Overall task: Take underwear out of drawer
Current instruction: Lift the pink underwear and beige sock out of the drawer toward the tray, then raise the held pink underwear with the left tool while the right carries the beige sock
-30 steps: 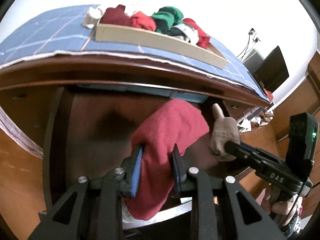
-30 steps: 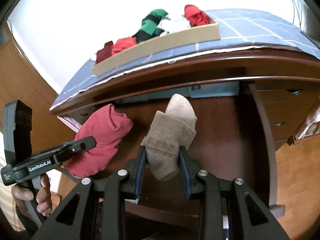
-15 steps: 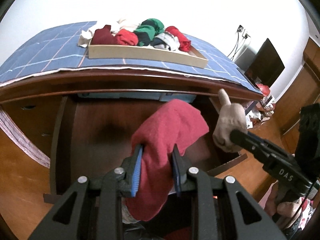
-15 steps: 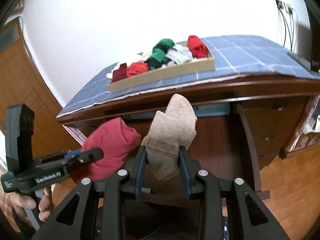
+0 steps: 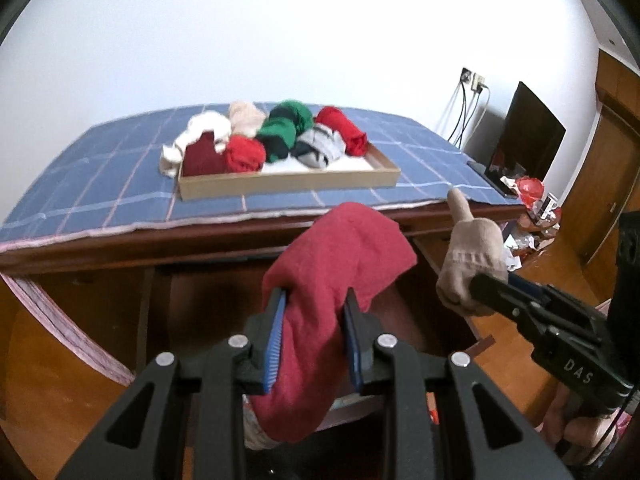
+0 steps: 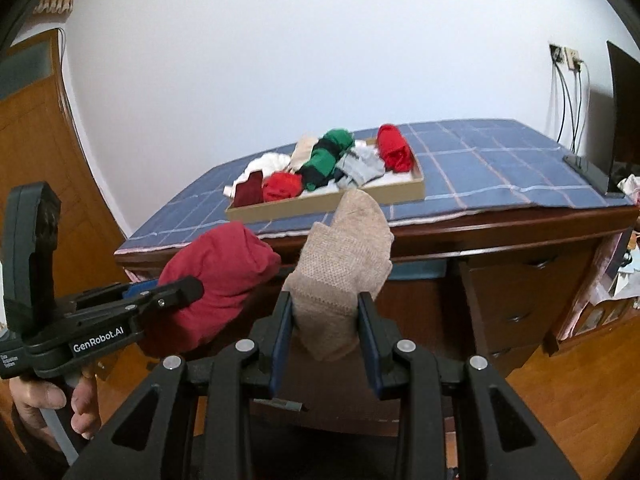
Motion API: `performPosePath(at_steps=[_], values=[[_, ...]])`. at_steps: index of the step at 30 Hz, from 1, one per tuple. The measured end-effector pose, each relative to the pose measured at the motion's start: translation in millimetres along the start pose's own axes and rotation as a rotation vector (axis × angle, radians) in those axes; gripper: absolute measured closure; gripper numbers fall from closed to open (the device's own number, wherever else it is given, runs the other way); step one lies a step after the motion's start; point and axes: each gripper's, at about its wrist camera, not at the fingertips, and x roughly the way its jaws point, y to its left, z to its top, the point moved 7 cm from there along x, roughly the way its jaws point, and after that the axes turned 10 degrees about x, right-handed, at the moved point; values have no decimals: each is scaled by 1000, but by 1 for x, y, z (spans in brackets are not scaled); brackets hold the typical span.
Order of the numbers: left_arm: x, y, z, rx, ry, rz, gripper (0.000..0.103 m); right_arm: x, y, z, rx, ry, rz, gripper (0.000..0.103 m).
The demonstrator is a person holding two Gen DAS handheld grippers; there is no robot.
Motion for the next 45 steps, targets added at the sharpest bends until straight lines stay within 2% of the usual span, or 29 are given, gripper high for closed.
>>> performPosePath(at_steps=[3,14,16,17,22,25,28,30,31,32,34,36,40,42,45], values=[[-4,-5,11,28,-28,18,78,-6,0,9,-3,-29,-1,69],[-6,-20,40,59,-78,8,78,-26,4,40,-22,-123,1,69],[-6,-22,44,62,-86,8,82,-26,4,42,-23,-129,2,69],[-7,-23,47,63,-94,6,89,-26,5,44,-24,-132,2,69],[-13,-26,63,57,-141,5,90,-25,8,52,-34,-152,-3,69],[-4,-23,68,54,-123,14,90,-16,3,55,-9,-136,-11,69],[12,-16,56,80,-37,-24,89,-11,-1,51,-2,-113,-9,69],[25,-15,45,126,28,-45,82,-8,-8,47,1,-108,-23,69],[33,-15,38,149,64,-50,68,-5,-12,45,12,-99,-26,69],[45,-15,28,181,110,-54,47,-1,-18,42,31,-84,-25,69],[68,-19,11,229,180,-67,32,6,-26,37,56,-60,-26,69],[98,-20,-10,241,274,-79,34,13,-36,31,77,-36,-33,69],[161,-21,-53,125,510,-162,34,31,-52,21,121,23,-37,69],[179,-28,-66,125,575,-190,34,37,-57,18,136,41,-41,69],[192,-41,-81,183,646,-201,34,41,-65,19,153,49,-46,69]])
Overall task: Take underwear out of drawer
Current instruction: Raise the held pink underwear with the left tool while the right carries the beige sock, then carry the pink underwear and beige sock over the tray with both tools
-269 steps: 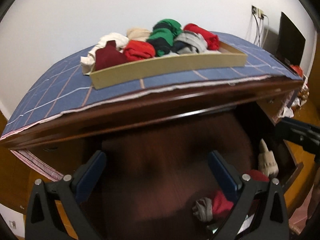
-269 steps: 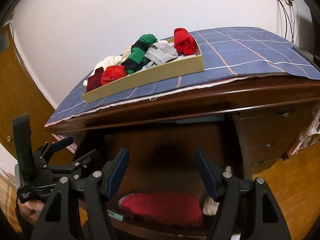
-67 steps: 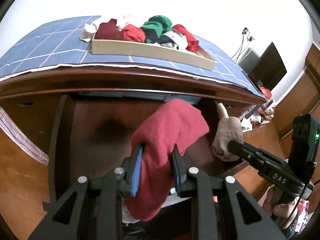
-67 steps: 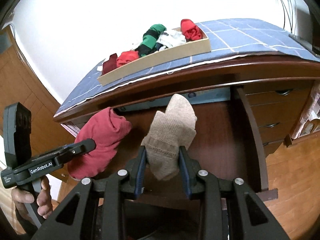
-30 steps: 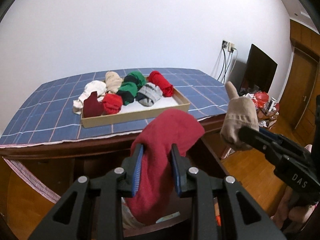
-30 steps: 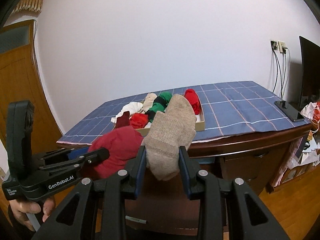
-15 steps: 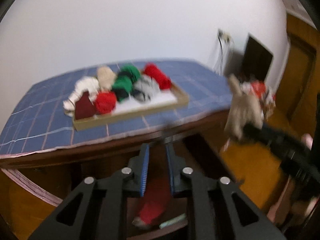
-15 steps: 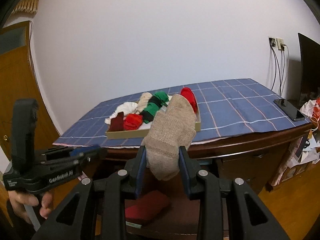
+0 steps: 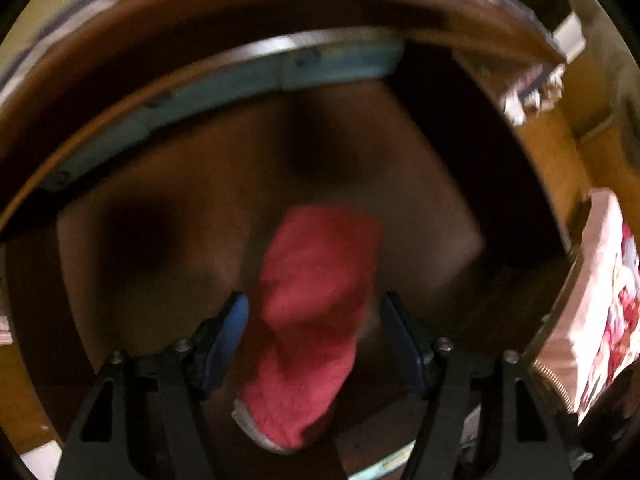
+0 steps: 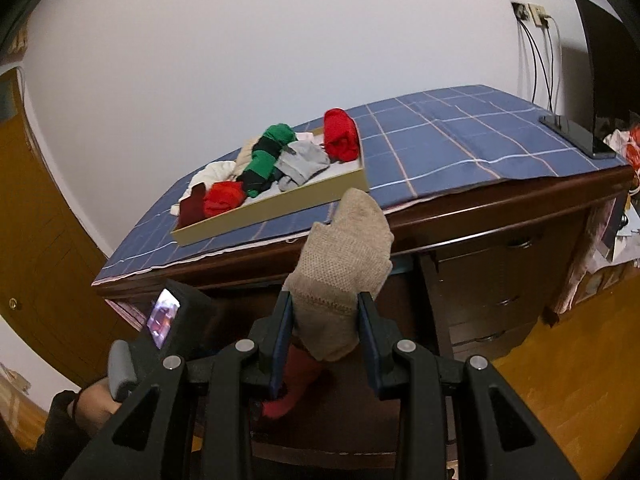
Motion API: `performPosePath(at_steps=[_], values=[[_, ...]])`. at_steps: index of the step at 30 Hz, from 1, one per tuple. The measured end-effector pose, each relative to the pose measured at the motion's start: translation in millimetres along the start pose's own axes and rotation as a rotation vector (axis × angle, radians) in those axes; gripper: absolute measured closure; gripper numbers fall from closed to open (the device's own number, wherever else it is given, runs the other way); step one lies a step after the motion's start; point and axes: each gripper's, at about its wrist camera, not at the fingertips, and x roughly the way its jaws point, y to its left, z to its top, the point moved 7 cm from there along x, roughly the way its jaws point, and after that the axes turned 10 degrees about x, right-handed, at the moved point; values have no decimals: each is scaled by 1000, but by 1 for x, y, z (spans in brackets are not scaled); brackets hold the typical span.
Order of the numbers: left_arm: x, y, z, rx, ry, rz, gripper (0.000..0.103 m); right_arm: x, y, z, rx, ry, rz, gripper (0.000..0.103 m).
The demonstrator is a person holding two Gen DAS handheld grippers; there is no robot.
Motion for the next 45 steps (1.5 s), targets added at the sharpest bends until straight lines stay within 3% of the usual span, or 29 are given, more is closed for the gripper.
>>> performPosePath(at_steps=[4,6,9,13,17,21,25,28,31,36,45], values=[[21,-12,-6,89,93,34,34,4,-6,2,22,9,5,69],[30,-7,-9,77,123,53,34,5,-6,1,27,13,9,69],[35,-4,-12,26,139,4,44,4,-5,0,28,17,14,69],[34,-6,-15,34,114,28,64,-1,-1,0,23,9,19,69],[23,-8,-15,10,23,66,77,-8,3,-1,13,-9,20,69],[-11,-16,-20,-5,-131,154,78,-14,5,-2,5,-27,7,69],[-60,-31,-24,-36,-290,180,78,-14,10,-2,-3,-26,8,69],[-97,-26,-20,-28,-379,256,78,-18,19,1,-30,-41,12,69],[-128,-30,-15,-29,-457,278,78,-22,26,5,-46,-54,18,69],[-160,-28,-13,-22,-535,314,78,-26,37,10,-74,-72,23,69],[-188,-8,-6,-50,-622,313,78,-28,51,12,-110,-85,33,69]])
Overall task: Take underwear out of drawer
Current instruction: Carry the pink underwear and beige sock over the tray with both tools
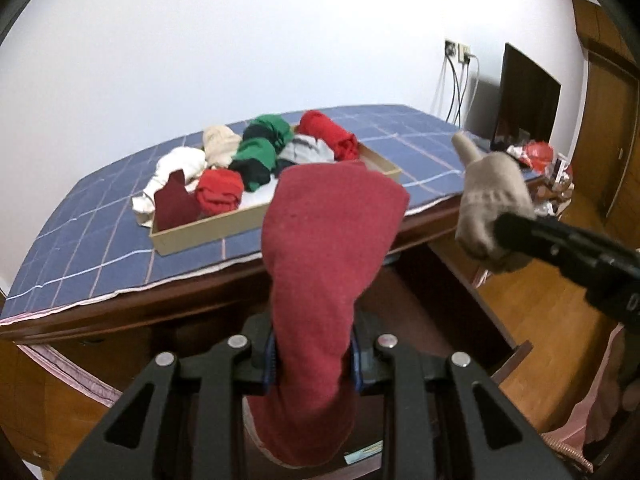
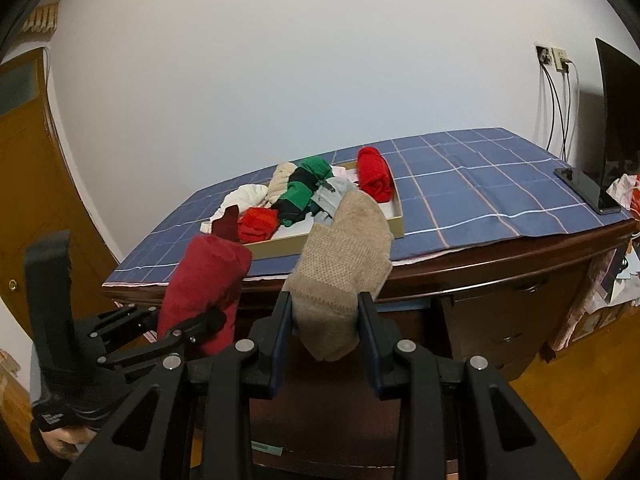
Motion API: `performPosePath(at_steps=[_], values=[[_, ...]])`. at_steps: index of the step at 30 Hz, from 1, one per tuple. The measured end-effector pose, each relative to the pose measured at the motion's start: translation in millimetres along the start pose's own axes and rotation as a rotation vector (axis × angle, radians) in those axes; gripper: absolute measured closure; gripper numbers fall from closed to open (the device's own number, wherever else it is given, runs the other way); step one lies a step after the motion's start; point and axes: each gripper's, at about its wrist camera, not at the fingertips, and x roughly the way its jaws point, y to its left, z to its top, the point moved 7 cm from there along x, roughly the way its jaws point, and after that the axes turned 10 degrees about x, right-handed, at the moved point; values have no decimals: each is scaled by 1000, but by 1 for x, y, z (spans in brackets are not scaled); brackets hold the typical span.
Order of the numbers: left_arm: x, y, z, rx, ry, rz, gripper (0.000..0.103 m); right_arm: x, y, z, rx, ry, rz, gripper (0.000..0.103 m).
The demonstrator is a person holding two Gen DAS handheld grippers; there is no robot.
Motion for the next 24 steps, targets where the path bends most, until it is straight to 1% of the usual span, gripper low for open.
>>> performPosePath(at_steps=[4,7,14,18,22,24], values=[[-10,-1,1,-20,-25,-17,78,-4,7,-4,-25,-6,-7,69],[-18,-2,0,-38,-43,-46,78,-7,10,-8,-38,-6,-16,69],[-42,-5,1,-68,-104,-67,78,-16,18,-11,-70,-30,-51,69],[-49,-8,-5,-96,-122,-81,78,-19,23,-16,-102,-50,-75,69],[-51,-4,-7,-123,-132,-75,78,-19,28,-18,-115,-56,-75,69],[-53,-1,-7,-134,-147,-62,78,-21,29,-16,-128,-74,-93,69]])
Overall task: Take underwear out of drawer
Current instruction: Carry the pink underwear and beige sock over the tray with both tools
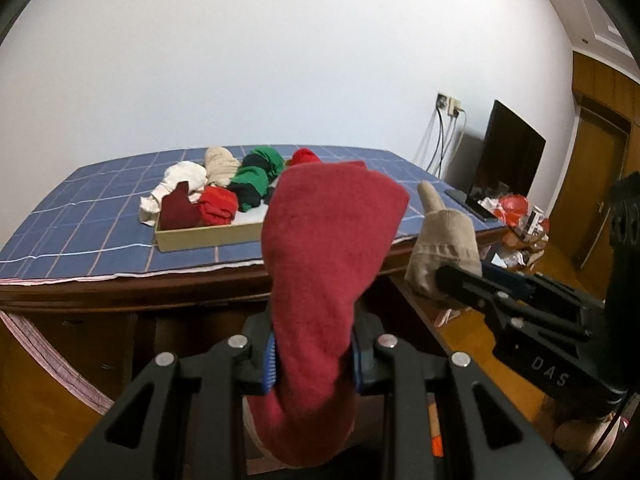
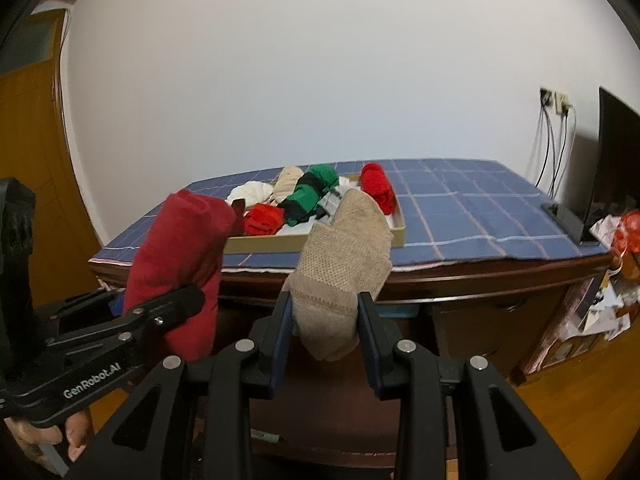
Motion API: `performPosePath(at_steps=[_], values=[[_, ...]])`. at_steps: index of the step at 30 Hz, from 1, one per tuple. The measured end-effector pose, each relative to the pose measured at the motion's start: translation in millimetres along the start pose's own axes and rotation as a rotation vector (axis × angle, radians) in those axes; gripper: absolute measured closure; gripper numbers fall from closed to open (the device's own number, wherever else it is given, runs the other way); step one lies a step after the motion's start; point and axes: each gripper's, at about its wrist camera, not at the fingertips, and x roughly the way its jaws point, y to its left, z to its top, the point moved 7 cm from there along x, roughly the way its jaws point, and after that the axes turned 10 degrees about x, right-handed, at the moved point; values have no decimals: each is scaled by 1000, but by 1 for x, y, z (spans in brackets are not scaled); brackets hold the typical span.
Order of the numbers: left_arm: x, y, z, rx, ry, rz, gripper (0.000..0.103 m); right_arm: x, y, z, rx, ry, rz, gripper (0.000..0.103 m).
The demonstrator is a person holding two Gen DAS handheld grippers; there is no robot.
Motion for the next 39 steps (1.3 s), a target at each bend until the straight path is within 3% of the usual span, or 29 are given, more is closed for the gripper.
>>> performPosePath(at_steps=[12,39], values=[[-4,19,3,-66,-46,80,78,17,10,20,-75,-70,-81,69],[20,23,2,-64,-7,93,78,43,2,13,-30,1,-47,69]])
